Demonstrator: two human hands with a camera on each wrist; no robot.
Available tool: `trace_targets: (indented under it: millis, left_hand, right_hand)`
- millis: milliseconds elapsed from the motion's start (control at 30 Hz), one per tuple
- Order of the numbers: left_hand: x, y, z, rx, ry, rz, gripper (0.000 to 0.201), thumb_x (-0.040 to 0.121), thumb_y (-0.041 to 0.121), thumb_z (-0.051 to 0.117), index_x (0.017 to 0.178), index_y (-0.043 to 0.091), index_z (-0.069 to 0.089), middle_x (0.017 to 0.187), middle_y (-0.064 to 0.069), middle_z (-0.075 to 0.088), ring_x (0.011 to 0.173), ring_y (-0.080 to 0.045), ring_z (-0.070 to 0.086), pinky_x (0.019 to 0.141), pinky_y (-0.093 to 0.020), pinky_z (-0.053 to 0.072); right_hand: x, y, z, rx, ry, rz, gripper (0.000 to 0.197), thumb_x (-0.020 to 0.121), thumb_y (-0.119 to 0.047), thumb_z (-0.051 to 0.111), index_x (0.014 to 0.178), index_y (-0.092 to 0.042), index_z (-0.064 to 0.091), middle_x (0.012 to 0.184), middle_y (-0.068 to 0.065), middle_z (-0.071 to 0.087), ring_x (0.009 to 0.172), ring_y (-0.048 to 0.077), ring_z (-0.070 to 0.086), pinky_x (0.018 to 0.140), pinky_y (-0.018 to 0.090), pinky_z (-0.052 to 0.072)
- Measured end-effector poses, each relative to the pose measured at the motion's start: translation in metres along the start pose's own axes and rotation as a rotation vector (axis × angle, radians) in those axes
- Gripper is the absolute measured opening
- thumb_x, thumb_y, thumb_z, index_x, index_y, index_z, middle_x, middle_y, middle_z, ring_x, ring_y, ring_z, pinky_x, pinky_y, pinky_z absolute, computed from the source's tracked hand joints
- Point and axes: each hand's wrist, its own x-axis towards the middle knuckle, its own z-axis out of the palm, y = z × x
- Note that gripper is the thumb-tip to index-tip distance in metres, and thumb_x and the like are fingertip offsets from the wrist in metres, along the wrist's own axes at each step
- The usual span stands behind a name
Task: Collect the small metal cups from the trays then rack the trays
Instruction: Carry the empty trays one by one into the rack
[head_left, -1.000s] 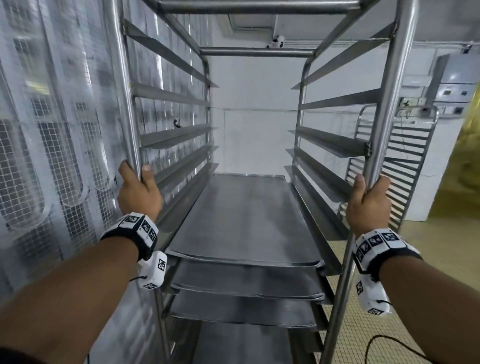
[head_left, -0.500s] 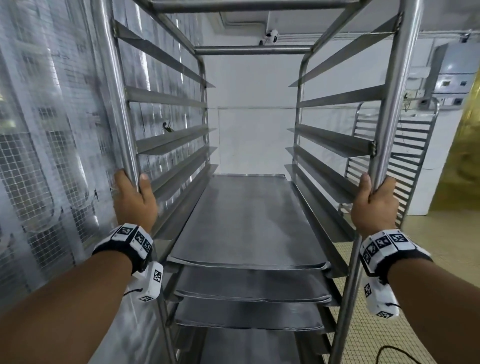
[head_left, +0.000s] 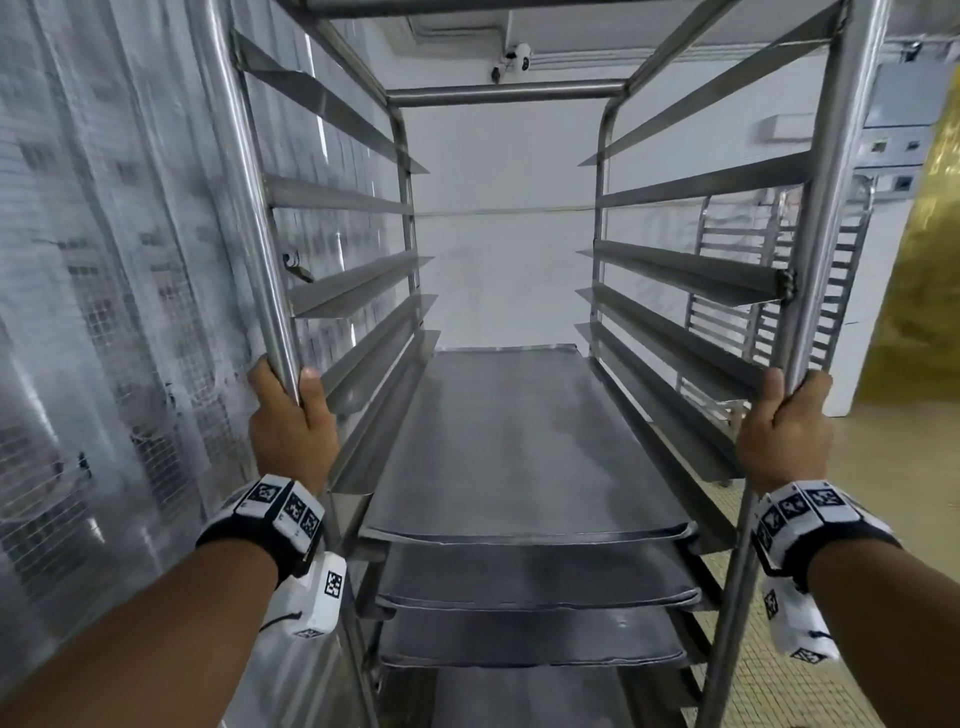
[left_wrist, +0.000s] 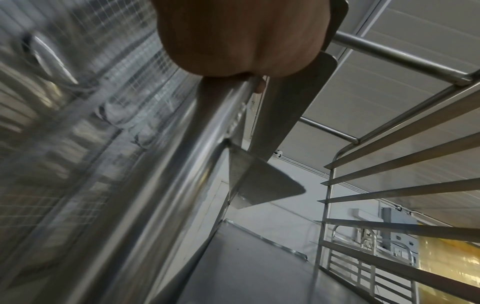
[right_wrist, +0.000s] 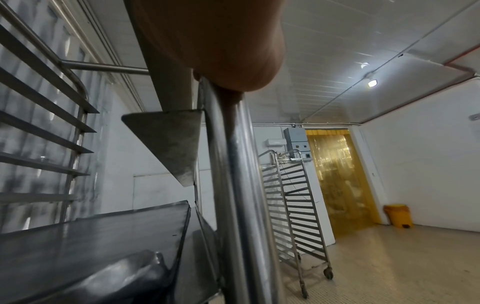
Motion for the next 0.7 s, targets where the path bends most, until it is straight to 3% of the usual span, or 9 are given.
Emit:
trace_targets:
  millis: [133, 233, 333, 433, 533, 600, 700]
  left_hand:
    - [0.011, -0.008, 0.047, -0.013, -0.022, 0.015, 0.046, 0.105, 0.037, 0.04, 0.139, 0.006, 0.036, 0.084, -0.009, 0.063, 0.065, -0.024, 0.056, 0.052, -0.025, 0.038]
    - [0.017, -0.014, 0.084, -0.026, -0.022, 0.031, 0.051, 0.104, 0.045, 0.039, 0.141, 0.01, 0.034, 0.09, -0.016, 0.068, 0.07, -0.033, 0.064, 0.061, -0.034, 0.047]
    - [0.02, -0.013, 0.119, -0.017, -0.008, 0.031, 0.051, 0.104, 0.044, 0.04, 0.141, 0.009, 0.035, 0.095, -0.023, 0.069, 0.077, -0.041, 0.067, 0.064, -0.036, 0.046]
    - [0.021, -0.008, 0.156, -0.014, 0.004, 0.021, 0.048, 0.105, 0.041, 0.04, 0.14, 0.008, 0.037, 0.096, -0.023, 0.069, 0.076, -0.039, 0.066, 0.066, -0.039, 0.048]
    - [0.022, -0.007, 0.192, -0.004, 0.041, 0.027, 0.055, 0.103, 0.049, 0.038, 0.143, 0.012, 0.034, 0.1, -0.023, 0.07, 0.08, -0.041, 0.068, 0.071, -0.047, 0.055]
    - [0.025, -0.006, 0.212, 0.019, 0.06, 0.034, 0.058, 0.103, 0.051, 0.036, 0.144, 0.011, 0.032, 0.098, -0.023, 0.07, 0.08, -0.043, 0.068, 0.07, -0.048, 0.056]
    - [0.033, -0.006, 0.24, 0.044, 0.082, 0.026, 0.057, 0.104, 0.05, 0.037, 0.144, 0.01, 0.032, 0.094, -0.023, 0.069, 0.078, -0.043, 0.068, 0.066, -0.042, 0.052]
  right_hand:
    - [0.032, 0.02, 0.032, -0.009, 0.003, -0.005, 0.039, 0.106, -0.041, 0.035, 0.109, -0.002, 0.037, 0.076, 0.017, 0.048, 0.065, 0.03, 0.04, 0.059, 0.038, 0.03]
    - [0.055, 0.037, 0.054, -0.017, -0.009, -0.001, 0.04, 0.105, -0.045, 0.033, 0.109, -0.005, 0.036, 0.077, 0.017, 0.049, 0.065, 0.03, 0.041, 0.06, 0.039, 0.032]
    - [0.084, 0.054, 0.082, 0.027, -0.025, -0.006, 0.041, 0.105, -0.042, 0.035, 0.111, -0.002, 0.038, 0.082, 0.025, 0.054, 0.07, 0.039, 0.051, 0.062, 0.04, 0.033]
    - [0.116, 0.079, 0.113, 0.046, -0.044, -0.042, 0.047, 0.101, -0.058, 0.028, 0.106, -0.012, 0.034, 0.085, 0.024, 0.058, 0.074, 0.042, 0.058, 0.064, 0.044, 0.045]
    - [0.149, 0.1, 0.146, 0.014, -0.079, -0.03, 0.058, 0.092, -0.074, 0.019, 0.104, -0.018, 0.031, 0.082, 0.024, 0.059, 0.072, 0.043, 0.06, 0.067, 0.055, 0.052]
    - [0.166, 0.104, 0.164, 0.02, -0.1, -0.015, 0.054, 0.096, -0.068, 0.025, 0.11, -0.016, 0.033, 0.082, 0.025, 0.06, 0.074, 0.045, 0.062, 0.069, 0.058, 0.052]
    - [0.188, 0.108, 0.189, 0.077, -0.13, -0.024, 0.046, 0.104, -0.044, 0.039, 0.116, 0.001, 0.041, 0.082, 0.02, 0.052, 0.077, 0.043, 0.056, 0.071, 0.05, 0.047]
